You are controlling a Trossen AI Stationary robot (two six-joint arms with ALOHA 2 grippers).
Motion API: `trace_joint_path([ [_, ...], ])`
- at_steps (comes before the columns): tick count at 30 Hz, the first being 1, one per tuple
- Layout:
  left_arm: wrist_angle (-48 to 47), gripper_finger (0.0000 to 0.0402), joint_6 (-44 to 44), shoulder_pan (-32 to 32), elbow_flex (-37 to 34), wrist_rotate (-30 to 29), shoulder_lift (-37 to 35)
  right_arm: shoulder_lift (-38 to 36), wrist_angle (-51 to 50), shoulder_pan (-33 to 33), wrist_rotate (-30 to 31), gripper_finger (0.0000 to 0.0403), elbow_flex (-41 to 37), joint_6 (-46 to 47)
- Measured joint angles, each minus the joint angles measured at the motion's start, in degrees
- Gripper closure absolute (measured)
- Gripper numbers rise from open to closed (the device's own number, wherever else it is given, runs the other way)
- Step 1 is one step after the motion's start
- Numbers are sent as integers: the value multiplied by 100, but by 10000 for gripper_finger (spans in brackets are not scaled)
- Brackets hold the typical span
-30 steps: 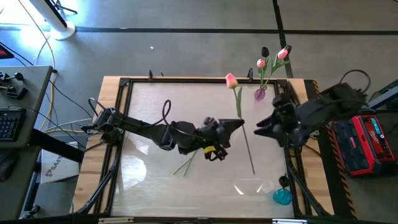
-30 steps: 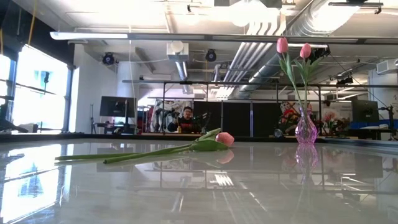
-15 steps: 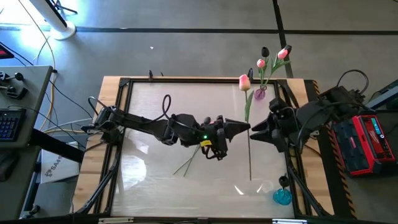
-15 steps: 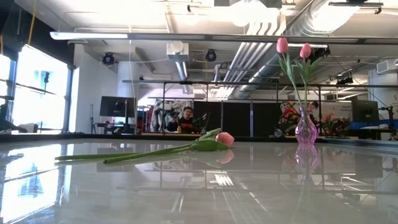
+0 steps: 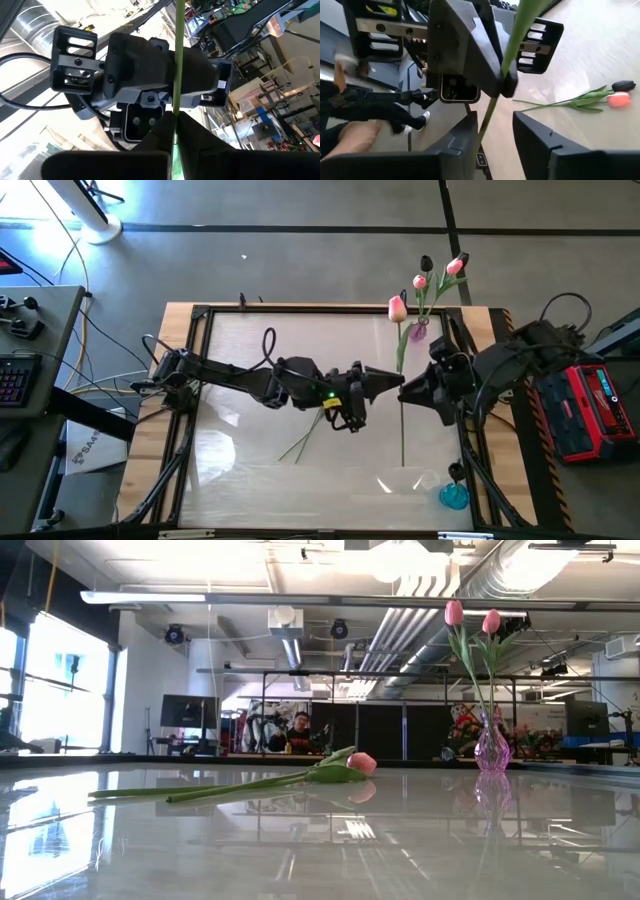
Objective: Sort flowers into vase by color
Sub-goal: Put the bottom pink flower into the blue vase
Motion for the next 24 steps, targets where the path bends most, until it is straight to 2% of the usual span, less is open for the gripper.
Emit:
trace_joint_path([
  [10,3,401,-21,0,0,15,0,40,131,0,23,337,0,4],
  [14,-18,401,-213,-1,0,13,0,40,131,0,89,368,0,0],
  [17,-41,401,-543,7,0,-9,0,40,111,0,255,396,0,-2],
  [21,-80,401,-1192,45,0,0,0,40,-6,2,363,395,0,-20],
  [24,-81,390,-2103,48,0,-42,2,40,-137,13,538,400,0,-22],
])
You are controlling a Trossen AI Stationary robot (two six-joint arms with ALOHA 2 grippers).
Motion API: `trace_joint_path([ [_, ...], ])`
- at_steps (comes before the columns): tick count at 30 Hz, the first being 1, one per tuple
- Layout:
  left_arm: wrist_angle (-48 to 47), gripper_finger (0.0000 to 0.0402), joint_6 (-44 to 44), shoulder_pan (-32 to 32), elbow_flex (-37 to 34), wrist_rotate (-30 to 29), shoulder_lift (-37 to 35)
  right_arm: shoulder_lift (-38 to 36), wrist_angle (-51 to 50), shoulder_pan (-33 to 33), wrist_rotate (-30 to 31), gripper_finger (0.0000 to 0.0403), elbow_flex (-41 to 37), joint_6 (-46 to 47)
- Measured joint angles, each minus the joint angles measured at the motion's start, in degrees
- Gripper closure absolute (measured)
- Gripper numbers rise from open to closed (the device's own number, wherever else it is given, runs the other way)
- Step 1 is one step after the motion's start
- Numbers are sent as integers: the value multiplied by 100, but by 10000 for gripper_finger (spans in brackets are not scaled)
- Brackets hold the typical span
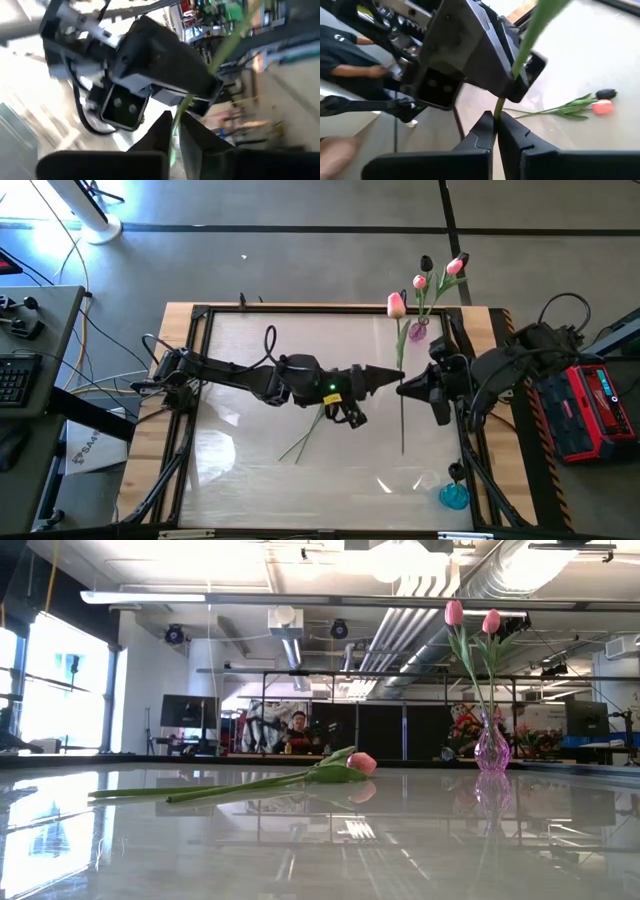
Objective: Sort flowers into vase by color
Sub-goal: Put the bottom pink flower into the blue vase
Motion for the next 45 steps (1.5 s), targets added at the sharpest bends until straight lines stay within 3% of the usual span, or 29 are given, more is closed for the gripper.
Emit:
trace_joint_path([
  [5,85,352,-1438,-31,-2,-358,11,0,-270,165,614,402,2,-2],
  [11,-1,310,-3768,-54,-2,-1144,8,-15,-824,506,1867,402,0,20],
  [20,-167,296,-6830,-96,-2,-1685,-2,-39,-1833,1109,3624,403,2,484],
  [23,-327,296,-8258,-89,-2,-1270,-2,-39,-1859,1377,4167,403,1,439],
  [26,-326,296,-9534,3,-2,-315,-2,-39,-1847,1653,4708,403,2,444],
  [28,-315,296,-10285,102,-2,258,-2,-27,-1780,1824,5035,403,2,454],
  [31,-310,296,-11113,275,-2,652,-2,59,-1632,2001,5387,403,2,382],
  [36,-45,296,-11759,533,0,1216,49,321,-1150,2118,5705,403,2,-92],
  [41,443,296,-11989,674,0,2350,312,520,-552,2131,5780,403,2,-791],
  [45,689,296,-12203,633,0,2442,480,534,-219,2131,5832,403,0,-1132],
])
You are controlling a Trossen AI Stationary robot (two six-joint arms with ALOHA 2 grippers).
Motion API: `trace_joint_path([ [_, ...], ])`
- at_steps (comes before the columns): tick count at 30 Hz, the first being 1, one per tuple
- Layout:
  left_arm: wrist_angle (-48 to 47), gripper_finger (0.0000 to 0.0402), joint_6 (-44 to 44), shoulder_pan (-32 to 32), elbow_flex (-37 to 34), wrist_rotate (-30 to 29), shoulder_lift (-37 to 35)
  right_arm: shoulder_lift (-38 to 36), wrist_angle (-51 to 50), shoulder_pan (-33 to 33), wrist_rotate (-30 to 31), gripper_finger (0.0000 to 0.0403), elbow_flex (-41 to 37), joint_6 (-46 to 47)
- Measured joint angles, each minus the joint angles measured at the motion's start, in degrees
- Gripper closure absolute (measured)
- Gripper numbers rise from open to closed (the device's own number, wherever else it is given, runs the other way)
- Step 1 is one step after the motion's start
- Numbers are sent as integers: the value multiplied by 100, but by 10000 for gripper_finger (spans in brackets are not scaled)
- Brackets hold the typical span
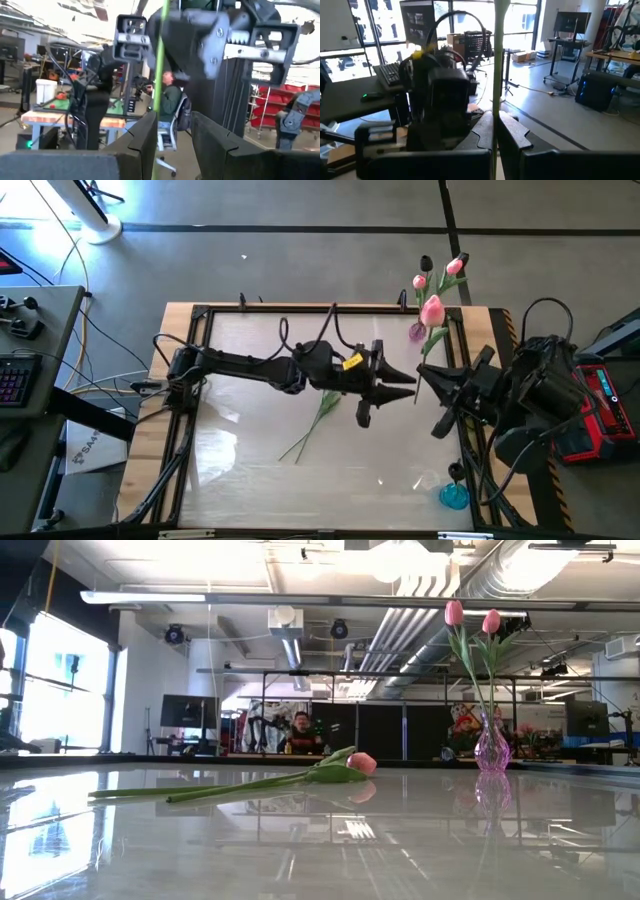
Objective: Sort flowers into vase by color
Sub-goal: Put the bottom pink flower into the blue vase
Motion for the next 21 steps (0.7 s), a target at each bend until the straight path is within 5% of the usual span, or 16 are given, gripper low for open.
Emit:
trace_joint_path([
  [15,272,396,535,-90,0,15,54,-3,94,0,-206,403,2,-41],
  [21,284,381,598,-98,0,-75,54,-3,98,0,-271,403,1,-90],
])
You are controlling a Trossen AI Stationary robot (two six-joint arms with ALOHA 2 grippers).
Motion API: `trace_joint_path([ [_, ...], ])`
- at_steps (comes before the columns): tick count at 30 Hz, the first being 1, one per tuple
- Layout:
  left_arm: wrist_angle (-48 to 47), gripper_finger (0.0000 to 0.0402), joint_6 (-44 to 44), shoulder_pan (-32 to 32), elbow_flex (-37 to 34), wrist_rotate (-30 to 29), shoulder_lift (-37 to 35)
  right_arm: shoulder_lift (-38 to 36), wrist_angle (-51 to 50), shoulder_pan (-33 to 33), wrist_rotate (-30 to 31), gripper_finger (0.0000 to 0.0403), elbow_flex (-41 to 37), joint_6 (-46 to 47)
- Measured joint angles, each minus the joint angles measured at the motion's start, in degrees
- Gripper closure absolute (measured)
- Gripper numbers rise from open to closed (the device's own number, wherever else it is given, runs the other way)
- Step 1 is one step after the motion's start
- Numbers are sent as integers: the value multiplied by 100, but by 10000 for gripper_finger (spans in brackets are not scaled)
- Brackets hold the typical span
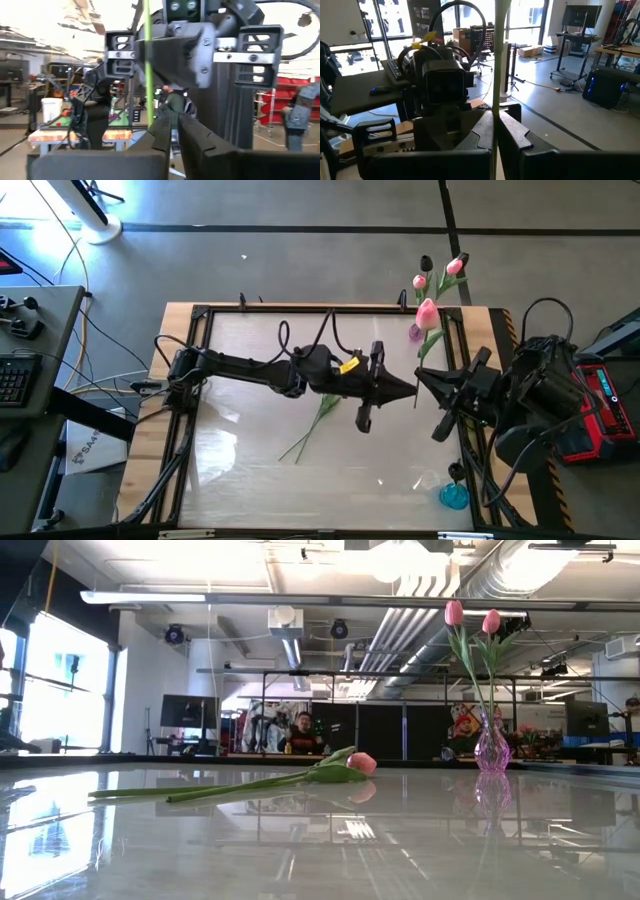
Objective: Sort flowers into vase by color
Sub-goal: Put the bottom pink flower into the blue vase
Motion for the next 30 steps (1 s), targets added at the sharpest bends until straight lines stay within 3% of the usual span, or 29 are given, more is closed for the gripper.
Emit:
trace_joint_path([
  [5,-132,329,9,-8,0,-406,0,-2,353,-2,-249,402,-1,-521],
  [9,-130,291,38,11,0,-346,0,-2,712,-8,-459,402,-1,-962],
  [13,-114,280,231,11,0,-183,0,-7,770,-115,-650,402,-1,-1044],
  [17,-83,304,274,11,0,-17,0,-5,768,-208,-727,402,-1,-1046],
  [23,-144,389,355,11,0,7,0,-7,768,-245,-759,402,0,-1049],
  [26,-192,394,356,11,0,22,0,-5,750,-243,-807,402,-1,-880],
  [30,-465,399,355,5,0,97,-2,-55,712,-290,-1433,383,-1,-533],
])
